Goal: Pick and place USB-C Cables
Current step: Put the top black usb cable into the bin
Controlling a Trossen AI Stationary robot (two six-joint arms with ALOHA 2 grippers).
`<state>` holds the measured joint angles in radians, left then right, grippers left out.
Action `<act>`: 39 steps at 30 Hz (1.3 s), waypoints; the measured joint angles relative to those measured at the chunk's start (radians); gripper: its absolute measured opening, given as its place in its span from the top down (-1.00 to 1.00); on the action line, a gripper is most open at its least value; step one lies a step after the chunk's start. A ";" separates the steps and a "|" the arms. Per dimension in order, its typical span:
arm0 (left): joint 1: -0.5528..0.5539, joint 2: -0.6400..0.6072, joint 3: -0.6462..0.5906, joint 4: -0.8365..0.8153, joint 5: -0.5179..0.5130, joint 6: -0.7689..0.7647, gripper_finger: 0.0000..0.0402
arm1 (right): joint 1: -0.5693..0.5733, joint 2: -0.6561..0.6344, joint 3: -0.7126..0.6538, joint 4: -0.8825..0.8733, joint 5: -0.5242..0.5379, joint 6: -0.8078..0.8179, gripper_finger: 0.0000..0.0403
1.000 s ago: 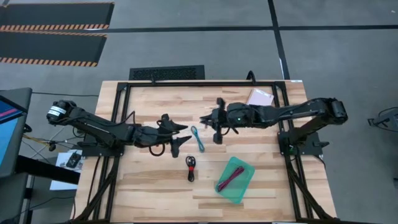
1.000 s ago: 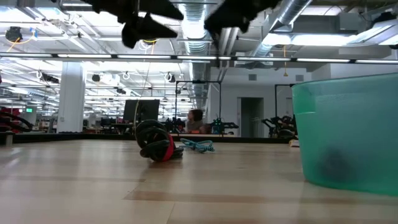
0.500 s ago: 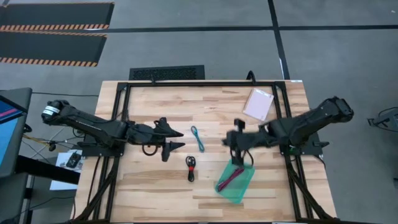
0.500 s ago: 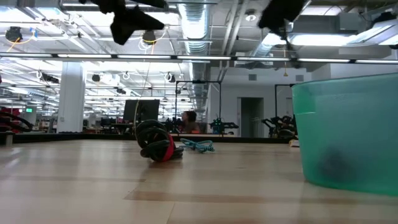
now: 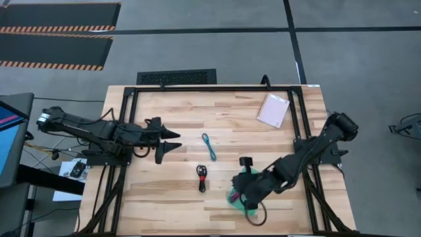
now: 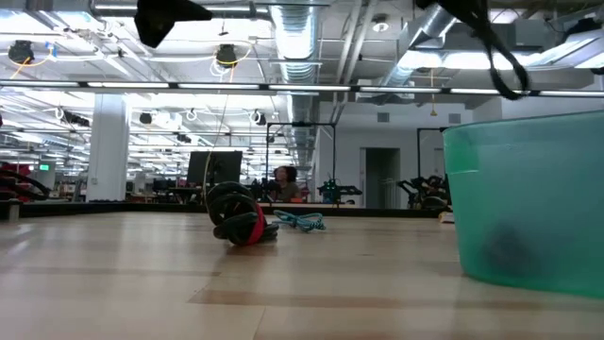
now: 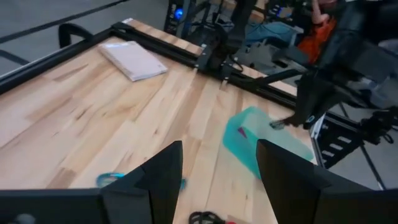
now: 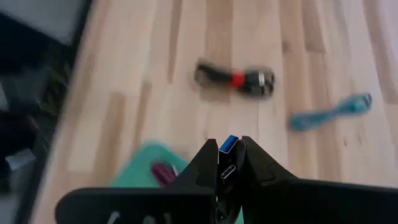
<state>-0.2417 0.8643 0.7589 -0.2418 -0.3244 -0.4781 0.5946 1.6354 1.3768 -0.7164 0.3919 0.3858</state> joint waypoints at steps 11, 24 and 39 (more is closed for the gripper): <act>0.000 -0.055 0.000 -0.072 -0.004 -0.003 0.04 | 0.023 0.169 0.204 -0.233 -0.049 0.017 0.80; 0.000 -0.053 -0.001 -0.091 -0.057 -0.004 0.04 | 0.033 0.336 0.202 -0.305 -0.159 -0.071 0.77; 0.000 -0.053 -0.001 -0.091 -0.109 0.012 0.04 | 0.004 0.377 0.202 -0.377 -0.265 -0.239 0.76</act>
<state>-0.2413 0.8112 0.7582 -0.3328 -0.4339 -0.4660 0.5991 2.0125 1.5791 -1.0934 0.1271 0.1468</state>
